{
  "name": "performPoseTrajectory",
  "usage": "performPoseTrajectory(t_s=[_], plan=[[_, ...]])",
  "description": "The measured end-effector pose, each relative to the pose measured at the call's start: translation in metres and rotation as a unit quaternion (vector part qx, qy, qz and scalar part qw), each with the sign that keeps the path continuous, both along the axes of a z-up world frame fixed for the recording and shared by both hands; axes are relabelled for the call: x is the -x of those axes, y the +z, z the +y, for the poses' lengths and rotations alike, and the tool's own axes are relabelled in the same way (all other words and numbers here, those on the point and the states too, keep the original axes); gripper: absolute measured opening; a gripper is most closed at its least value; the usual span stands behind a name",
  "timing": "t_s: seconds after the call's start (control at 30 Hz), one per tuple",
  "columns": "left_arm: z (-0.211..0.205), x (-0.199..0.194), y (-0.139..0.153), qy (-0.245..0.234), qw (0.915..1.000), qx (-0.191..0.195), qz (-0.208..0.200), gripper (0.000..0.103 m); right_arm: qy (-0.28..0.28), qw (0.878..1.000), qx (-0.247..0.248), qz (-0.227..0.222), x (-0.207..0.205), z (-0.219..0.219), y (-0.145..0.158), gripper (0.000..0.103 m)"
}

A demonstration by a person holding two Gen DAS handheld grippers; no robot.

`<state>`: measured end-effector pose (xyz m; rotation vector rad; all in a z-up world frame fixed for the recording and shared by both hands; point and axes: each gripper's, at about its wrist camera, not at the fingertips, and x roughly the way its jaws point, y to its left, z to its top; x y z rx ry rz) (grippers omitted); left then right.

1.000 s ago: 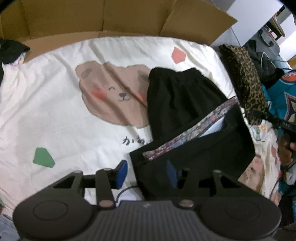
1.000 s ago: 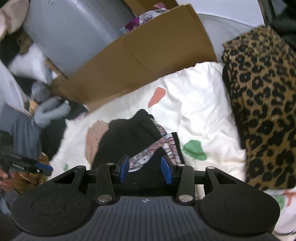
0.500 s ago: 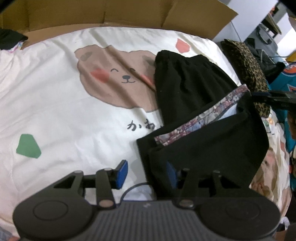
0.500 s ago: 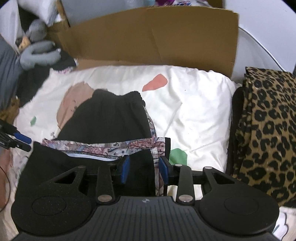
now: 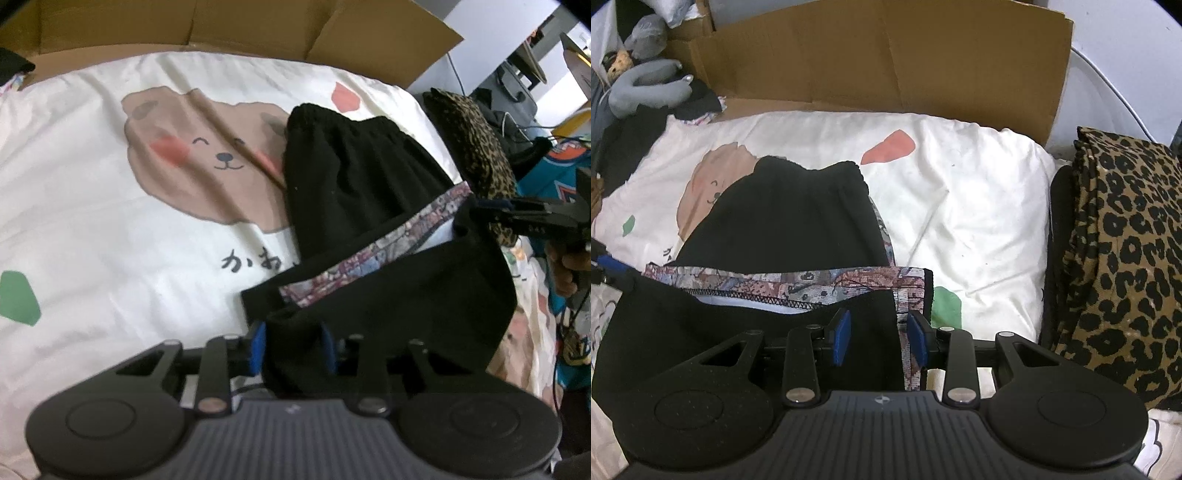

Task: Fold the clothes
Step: 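Grasp the black garment's folded edge with both grippers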

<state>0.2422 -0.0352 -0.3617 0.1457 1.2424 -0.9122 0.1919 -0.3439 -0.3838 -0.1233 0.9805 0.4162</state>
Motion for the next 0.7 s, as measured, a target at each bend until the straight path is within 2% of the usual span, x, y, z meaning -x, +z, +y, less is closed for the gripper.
performPoseTrajectory(t_s=[0.07, 0.13, 0.2, 0.27, 0.5, 0.7], plan=[[-0.001, 0.000, 0.000, -0.002, 1.0000, -0.001, -0.004, 0.013, 0.001, 1.000, 0.002, -0.002, -0.001, 0.001, -0.002, 0.040], [-0.001, -0.001, 0.001, -0.002, 1.0000, 0.003, -0.007, 0.007, 0.000, 1.000, 0.003, -0.001, -0.002, 0.003, -0.004, 0.027], [0.001, -0.002, 0.004, 0.001, 0.9999, 0.010, -0.011, 0.004, 0.003, 1.000, 0.006, 0.000, -0.004, 0.004, -0.005, 0.009], [0.002, -0.004, 0.007, 0.003, 0.9997, 0.017, -0.015, 0.004, 0.006, 1.000, 0.008, -0.004, -0.005, 0.003, -0.002, 0.004], [0.006, -0.016, 0.013, 0.026, 0.9992, 0.027, -0.015, 0.003, -0.010, 0.999, -0.001, -0.033, -0.009, -0.006, 0.017, 0.003], [0.001, -0.017, 0.003, 0.026, 0.9995, 0.008, -0.017, 0.003, -0.016, 0.999, 0.001, -0.037, -0.017, -0.007, 0.015, 0.003]])
